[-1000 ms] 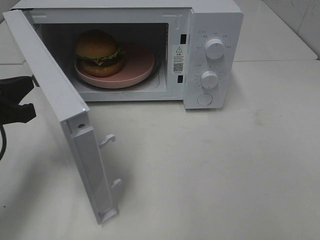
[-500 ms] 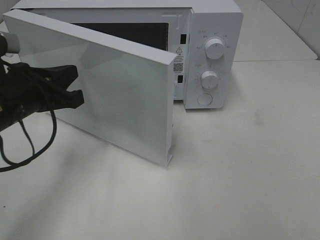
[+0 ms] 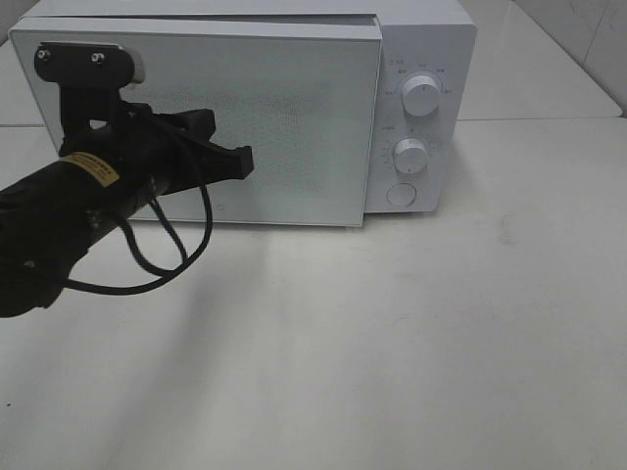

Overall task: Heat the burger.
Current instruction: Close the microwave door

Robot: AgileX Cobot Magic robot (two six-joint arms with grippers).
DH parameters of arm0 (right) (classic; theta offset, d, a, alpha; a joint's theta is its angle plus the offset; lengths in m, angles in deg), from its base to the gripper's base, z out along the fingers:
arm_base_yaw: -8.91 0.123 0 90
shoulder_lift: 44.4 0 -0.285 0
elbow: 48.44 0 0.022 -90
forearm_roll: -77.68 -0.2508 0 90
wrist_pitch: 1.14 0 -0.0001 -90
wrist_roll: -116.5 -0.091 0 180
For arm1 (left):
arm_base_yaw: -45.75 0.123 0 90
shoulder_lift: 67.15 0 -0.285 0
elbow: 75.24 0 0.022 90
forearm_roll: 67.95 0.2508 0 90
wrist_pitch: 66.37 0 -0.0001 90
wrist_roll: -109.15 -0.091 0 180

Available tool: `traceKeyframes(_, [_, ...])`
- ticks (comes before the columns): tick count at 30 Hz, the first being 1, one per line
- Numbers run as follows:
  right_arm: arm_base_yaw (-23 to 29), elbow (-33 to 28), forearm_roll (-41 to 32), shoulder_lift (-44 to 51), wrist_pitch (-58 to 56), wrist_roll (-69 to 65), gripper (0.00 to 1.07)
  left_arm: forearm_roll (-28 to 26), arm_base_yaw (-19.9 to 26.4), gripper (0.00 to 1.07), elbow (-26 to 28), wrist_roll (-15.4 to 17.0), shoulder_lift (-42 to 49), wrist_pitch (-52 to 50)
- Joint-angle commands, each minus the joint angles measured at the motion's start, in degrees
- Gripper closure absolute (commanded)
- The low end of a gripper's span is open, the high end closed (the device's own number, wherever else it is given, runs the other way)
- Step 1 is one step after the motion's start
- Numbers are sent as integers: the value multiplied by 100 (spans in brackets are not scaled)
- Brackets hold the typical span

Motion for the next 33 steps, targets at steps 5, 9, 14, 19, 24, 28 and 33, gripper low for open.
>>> traceKeyframes(5, [-17,-6,46,149,29,-34,33,-1089,-321,107,636,-814,-321,34])
traceKeyframes(9, [-17,-6,46,149,29,-34,33,-1100,-321,107,1077,-814,-596,218])
traceKeyframes(14, [-17,-6,46,149,29,-34,33,-1209,-321,107,1461,-831,-796,350])
traceKeyframes(19, [-17,-6,46,149,29,-34,33,-1438,-321,107,1793,-1008,-980,521])
traceKeyframes(24, [-17,-6,46,149,29,-34,33,-1627,-304,107,2200,-1261,-1232,636])
traceKeyframes(28, [-17,-6,46,149,29,-34,33,-1839,-201,107,2527,-1261,-1404,819])
traceKeyframes(33, [-17,-6,46,149,29,-34,33,-1822,-143,107,2710,-1301,-1495,945])
